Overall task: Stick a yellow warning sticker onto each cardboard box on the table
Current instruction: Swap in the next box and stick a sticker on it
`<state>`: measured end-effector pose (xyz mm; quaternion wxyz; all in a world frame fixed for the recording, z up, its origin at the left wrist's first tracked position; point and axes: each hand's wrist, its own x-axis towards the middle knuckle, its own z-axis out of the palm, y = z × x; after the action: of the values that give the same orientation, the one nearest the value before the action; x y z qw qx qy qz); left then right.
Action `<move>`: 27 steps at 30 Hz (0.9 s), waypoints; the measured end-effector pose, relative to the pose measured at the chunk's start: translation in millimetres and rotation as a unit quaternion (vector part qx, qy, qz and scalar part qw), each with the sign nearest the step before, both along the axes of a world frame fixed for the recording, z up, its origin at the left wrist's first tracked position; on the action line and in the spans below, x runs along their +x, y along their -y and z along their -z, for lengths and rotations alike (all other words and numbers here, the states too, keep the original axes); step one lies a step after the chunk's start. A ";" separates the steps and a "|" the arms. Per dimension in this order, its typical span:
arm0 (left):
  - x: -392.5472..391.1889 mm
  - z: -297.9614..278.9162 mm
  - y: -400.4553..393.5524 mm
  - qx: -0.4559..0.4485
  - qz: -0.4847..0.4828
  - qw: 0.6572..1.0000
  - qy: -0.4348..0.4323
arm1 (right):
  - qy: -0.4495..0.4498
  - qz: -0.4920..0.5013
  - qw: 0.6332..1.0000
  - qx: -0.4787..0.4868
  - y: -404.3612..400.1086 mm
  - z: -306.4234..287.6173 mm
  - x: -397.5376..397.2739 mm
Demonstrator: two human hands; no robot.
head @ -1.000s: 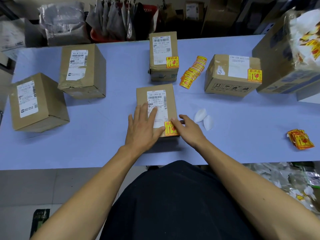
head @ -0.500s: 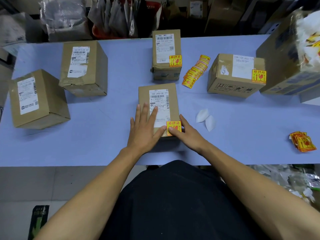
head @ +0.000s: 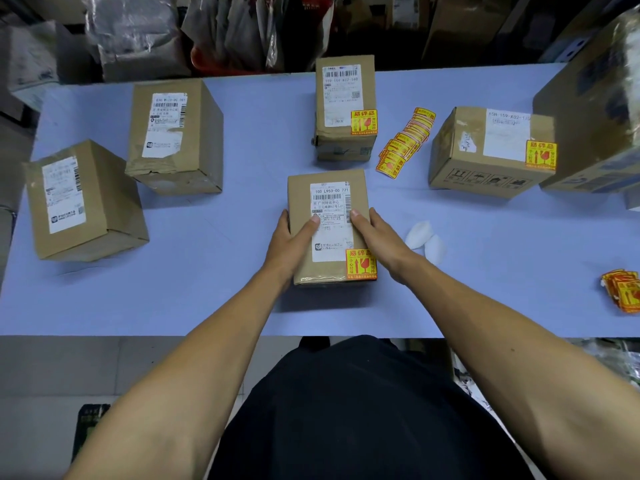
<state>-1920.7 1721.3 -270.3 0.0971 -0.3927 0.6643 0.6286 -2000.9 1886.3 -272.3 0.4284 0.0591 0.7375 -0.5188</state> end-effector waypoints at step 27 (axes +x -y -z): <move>-55.7 -50.5 132.6 0.002 -0.099 0.989 -0.106 | -0.055 -0.066 0.994 -0.073 150.3 -31.2 -72.3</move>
<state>-1976.4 1588.7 -219.8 -0.0357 -0.3878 0.6273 0.6745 -2073.2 1736.1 -241.1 0.4235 -0.0498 0.7223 -0.5445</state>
